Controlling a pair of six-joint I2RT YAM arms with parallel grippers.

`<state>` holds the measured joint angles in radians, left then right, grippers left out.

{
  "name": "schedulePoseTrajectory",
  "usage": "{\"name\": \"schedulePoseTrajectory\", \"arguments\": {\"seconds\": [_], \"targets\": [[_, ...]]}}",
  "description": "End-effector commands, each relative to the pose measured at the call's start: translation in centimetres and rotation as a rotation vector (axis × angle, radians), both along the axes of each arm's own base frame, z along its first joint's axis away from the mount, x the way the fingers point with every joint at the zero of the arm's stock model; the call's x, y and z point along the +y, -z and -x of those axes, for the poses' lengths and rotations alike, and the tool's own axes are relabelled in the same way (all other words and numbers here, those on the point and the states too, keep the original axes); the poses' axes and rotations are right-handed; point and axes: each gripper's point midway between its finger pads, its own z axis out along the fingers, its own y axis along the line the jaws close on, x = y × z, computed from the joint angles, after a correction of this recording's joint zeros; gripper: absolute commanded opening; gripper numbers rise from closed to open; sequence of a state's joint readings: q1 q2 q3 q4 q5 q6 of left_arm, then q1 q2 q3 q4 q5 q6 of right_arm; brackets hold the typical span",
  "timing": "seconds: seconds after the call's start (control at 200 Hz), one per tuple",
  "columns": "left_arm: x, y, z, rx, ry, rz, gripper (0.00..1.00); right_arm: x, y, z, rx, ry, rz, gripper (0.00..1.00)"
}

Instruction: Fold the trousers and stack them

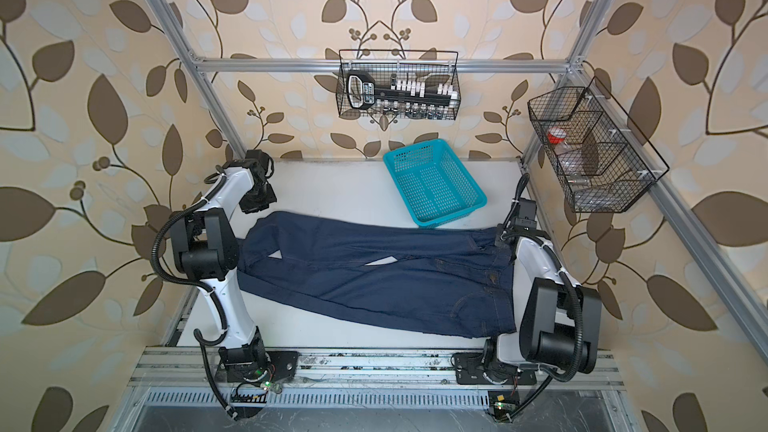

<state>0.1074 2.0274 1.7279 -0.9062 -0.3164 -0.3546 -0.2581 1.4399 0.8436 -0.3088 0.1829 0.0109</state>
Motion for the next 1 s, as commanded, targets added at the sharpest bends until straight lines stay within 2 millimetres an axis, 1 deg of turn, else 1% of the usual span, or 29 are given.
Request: {"name": "schedulePoseTrajectory", "arguments": {"seconds": [0.0,0.045,0.12,0.18,0.22,0.25,0.295,0.36,0.41,0.465,0.525,0.595,0.625,0.71,0.745,0.785,0.875,0.945,1.0], "targets": [[-0.6,0.3,-1.3,-0.008,0.051,-0.035,0.12,0.1,-0.5,-2.1,-0.034,-0.046,-0.006,0.00],[-0.5,0.7,-1.5,-0.007,0.052,-0.034,0.11,0.3,0.0,-2.4,-0.018,-0.059,-0.026,0.00],[-0.6,1.0,-1.5,0.009,0.057,-0.029,0.13,0.0,0.9,-2.9,0.020,-0.051,-0.027,0.00],[-1.0,0.8,-1.2,0.021,0.061,-0.011,0.22,-0.5,1.6,-2.9,0.065,-0.039,-0.013,0.00],[-1.1,0.4,-0.9,0.019,0.058,-0.001,0.32,-0.8,1.6,-3.0,0.082,-0.034,-0.001,0.01],[-1.3,0.2,-0.5,0.019,0.056,0.010,0.41,-1.0,1.4,-3.1,0.088,-0.031,0.011,0.05],[-1.9,-0.1,0.2,0.030,0.058,0.042,0.48,-1.1,0.8,-3.3,0.082,-0.034,0.023,0.15],[-3.1,0.0,1.4,0.049,0.063,0.113,0.52,-0.7,-0.4,-3.6,0.057,-0.045,0.025,0.28],[-3.9,0.5,2.5,0.074,0.062,0.156,0.53,-0.2,-1.5,-3.7,0.028,-0.045,0.007,0.37],[-4.7,1.2,3.6,0.093,0.055,0.201,0.54,0.4,-2.3,-3.3,0.007,-0.043,-0.026,0.44],[-4.9,1.9,5.0,0.115,0.035,0.217,0.54,1.1,-3.3,-2.5,-0.018,-0.035,-0.062,0.48],[-4.9,2.8,6.2,0.112,0.010,0.218,0.54,2.7,-3.9,-1.3,-0.053,-0.034,-0.145,0.51],[-5.0,3.2,6.4,0.104,-0.001,0.234,0.54,3.3,-3.7,-0.7,-0.058,-0.027,-0.184,0.51],[-5.1,5.0,6.8,0.126,-0.023,0.282,0.52,6.3,-3.4,0.7,-0.124,-0.014,-0.365,0.51],[-5.0,5.8,6.8,0.142,-0.026,0.289,0.51,7.6,-2.9,1.1,-0.146,-0.012,-0.437,0.52],[-4.8,6.5,6.6,0.151,-0.030,0.287,0.50,9.1,-1.9,1.7,-0.142,-0.004,-0.502,0.53],[-4.0,7.3,6.4,0.170,-0.033,0.251,0.49,11.7,-0.2,3.0,-0.115,0.001,-0.569,0.55],[-3.3,7.7,6.6,0.194,-0.032,0.224,0.47,12.8,1.1,3.7,-0.095,0.034,-0.606,0.57],[-2.7,8.0,7.0,0.210,-0.033,0.203,0.47,13.1,1.9,4.1,-0.089,0.063,-0.615,0.58]]}}
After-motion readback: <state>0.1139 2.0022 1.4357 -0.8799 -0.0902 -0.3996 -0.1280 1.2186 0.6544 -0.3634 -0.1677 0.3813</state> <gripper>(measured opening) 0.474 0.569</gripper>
